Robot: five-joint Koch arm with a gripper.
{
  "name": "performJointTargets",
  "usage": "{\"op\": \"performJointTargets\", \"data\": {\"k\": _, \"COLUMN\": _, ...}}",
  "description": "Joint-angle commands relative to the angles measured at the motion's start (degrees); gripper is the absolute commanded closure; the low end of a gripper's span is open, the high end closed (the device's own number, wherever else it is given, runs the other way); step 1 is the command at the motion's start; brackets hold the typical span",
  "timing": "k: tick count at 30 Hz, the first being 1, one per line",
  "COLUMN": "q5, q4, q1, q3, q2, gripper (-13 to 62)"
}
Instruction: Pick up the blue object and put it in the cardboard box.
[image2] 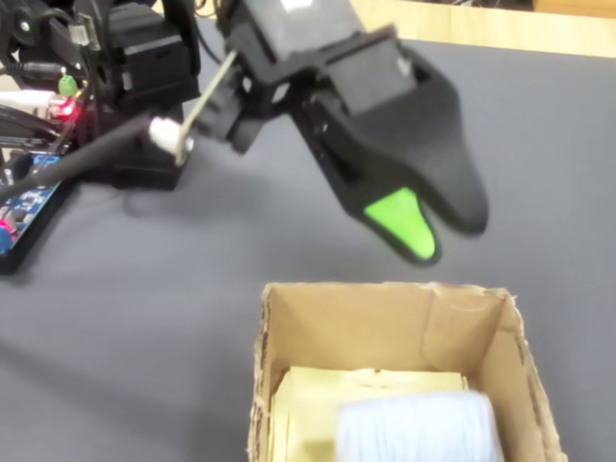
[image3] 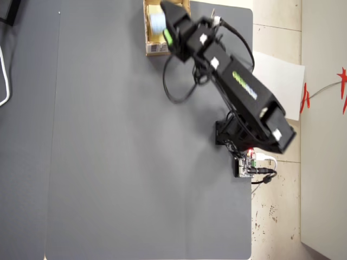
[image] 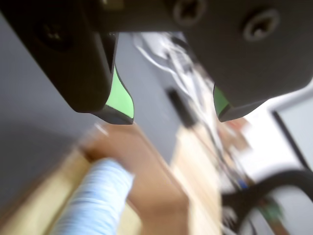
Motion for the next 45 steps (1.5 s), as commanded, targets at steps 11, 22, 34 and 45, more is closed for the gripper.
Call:
{"op": "performJointTargets", "data": {"k": 11, "q5": 13.36, "q4": -12.13, "q1": -21.97, "q3": 13.80, "q2": 15.12, "gripper": 17.0}}
{"op": "performJointTargets", "data": {"k": 22, "q5": 13.80, "q4": -16.44, "q1": -35.24, "q3": 31.03, "q2": 24.96, "gripper": 15.4}}
{"op": "performJointTargets", "data": {"k": 34, "q5": 13.71, "q4": -23.47, "q1": -37.62, "q3": 50.89, "q2": 32.08, "gripper": 15.4}}
{"op": "performJointTargets", "data": {"k": 45, "q5": 13.45, "q4": -20.21, "q1": -40.78, "q3": 59.50, "q2": 31.99, "gripper": 15.4}}
